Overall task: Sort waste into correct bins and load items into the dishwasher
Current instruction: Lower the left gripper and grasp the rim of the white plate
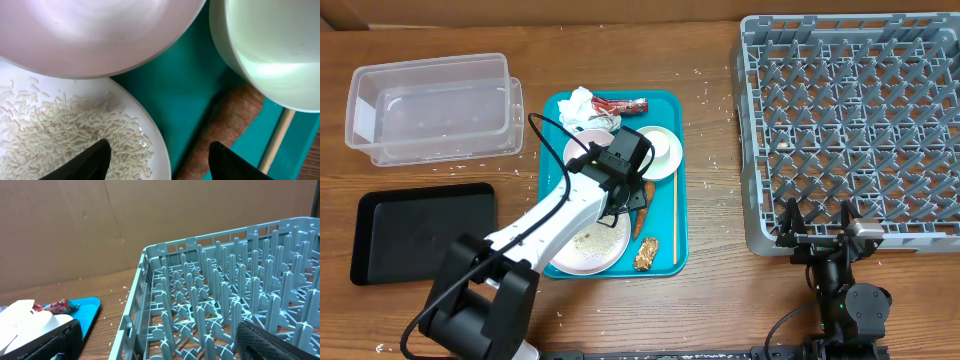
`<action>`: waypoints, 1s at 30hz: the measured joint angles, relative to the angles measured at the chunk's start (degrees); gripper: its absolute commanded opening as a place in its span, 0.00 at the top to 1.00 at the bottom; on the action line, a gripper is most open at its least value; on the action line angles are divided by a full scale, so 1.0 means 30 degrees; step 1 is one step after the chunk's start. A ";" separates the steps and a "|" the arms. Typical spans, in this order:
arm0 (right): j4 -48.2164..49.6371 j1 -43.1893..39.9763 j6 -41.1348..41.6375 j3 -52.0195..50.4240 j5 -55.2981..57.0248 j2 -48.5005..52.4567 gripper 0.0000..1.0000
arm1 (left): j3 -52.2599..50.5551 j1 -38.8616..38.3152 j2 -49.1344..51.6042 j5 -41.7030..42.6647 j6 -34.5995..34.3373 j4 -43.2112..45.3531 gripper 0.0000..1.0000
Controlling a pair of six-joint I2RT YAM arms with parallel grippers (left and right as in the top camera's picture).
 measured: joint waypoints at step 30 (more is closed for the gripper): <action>-0.0007 0.0000 0.0000 0.0000 0.0000 0.0000 0.00 | 0.0000 -0.1297 0.1268 -0.0918 0.0007 0.0284 0.50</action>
